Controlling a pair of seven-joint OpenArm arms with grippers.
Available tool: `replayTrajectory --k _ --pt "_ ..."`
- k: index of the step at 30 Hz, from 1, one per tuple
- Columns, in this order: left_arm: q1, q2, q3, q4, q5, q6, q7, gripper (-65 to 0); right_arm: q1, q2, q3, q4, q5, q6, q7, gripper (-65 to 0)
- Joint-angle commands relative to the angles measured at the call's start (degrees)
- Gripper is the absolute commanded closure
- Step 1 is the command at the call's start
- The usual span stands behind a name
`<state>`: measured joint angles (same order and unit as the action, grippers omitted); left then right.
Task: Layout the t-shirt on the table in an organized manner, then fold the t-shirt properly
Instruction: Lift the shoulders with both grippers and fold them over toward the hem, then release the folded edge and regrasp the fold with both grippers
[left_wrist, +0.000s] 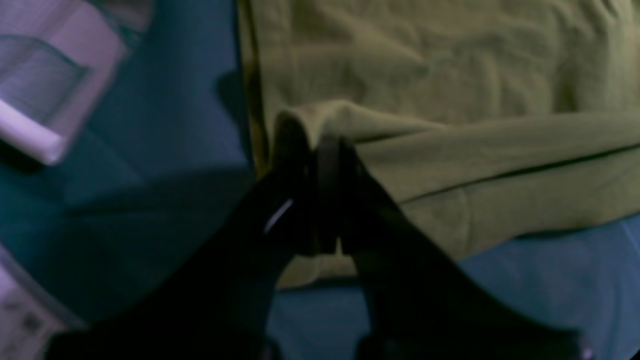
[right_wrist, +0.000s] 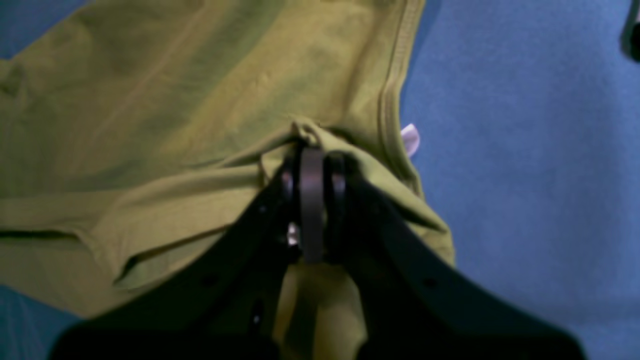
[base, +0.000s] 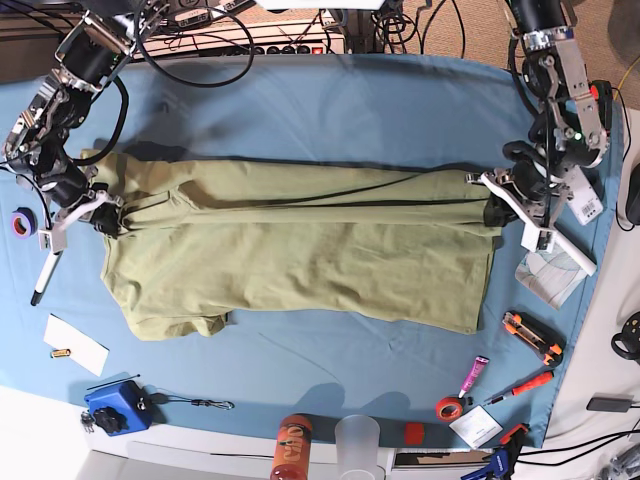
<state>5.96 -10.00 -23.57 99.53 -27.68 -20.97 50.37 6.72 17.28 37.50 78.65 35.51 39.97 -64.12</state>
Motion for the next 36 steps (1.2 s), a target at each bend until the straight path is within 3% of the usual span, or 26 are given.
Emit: replayTrajectory --k 1,11,12,13,16,18,22,25,30,36 --pt "-1.22 -0.66 -0.17 0.17 -0.57 0.17 -2.14 0.0 1.42 1.46 0.31 0.68 0.81 0.03 2.51 0.0" --pt "-2.67 -0.63 -0.17 -1.03 -0.59 0.13 -3.93 0.0 2.19 1.46 -0.07 0.20 -1.29 0.03 4.15 0.0" --pt "-2.67 -0.63 -0.17 -1.03 -0.59 0.11 -4.00 -1.9 2.16 1.46 -0.07 0.20 -1.29 0.03 4.11 0.0" --pt "-2.64 -0.63 -0.17 -1.03 -0.59 0.02 -4.52 -7.9 2.16 1.46 -0.07 0.20 -1.27 0.03 4.11 -1.6" --pt "-2.67 -0.63 -0.17 -1.03 -0.57 -0.02 -6.40 -23.8 2.19 1.46 -0.07 0.20 -1.22 0.03 4.17 -19.7" --pt "-2.71 -0.63 -0.17 -1.03 -0.59 0.04 -7.21 -27.3 2.19 1.49 -0.04 0.20 -0.33 0.03 4.17 -22.7" --pt "-3.28 -0.66 -0.17 -0.98 -0.61 1.62 -7.26 -27.3 2.21 1.64 0.04 0.22 3.80 0.03 3.96 -22.6" --pt "-3.56 -0.63 -0.24 -0.22 -0.61 4.74 -2.54 -27.3 2.36 1.62 1.55 0.85 8.90 0.03 1.73 -22.6" --pt "-2.47 -0.63 -1.99 3.98 -4.22 4.37 5.86 -27.3 2.34 1.62 8.70 4.98 13.20 0.03 -2.21 -22.5" --pt "1.81 -0.66 -9.53 9.05 -10.19 3.74 9.31 -27.3 -1.46 3.23 14.51 7.61 16.06 0.03 -7.67 -22.5"
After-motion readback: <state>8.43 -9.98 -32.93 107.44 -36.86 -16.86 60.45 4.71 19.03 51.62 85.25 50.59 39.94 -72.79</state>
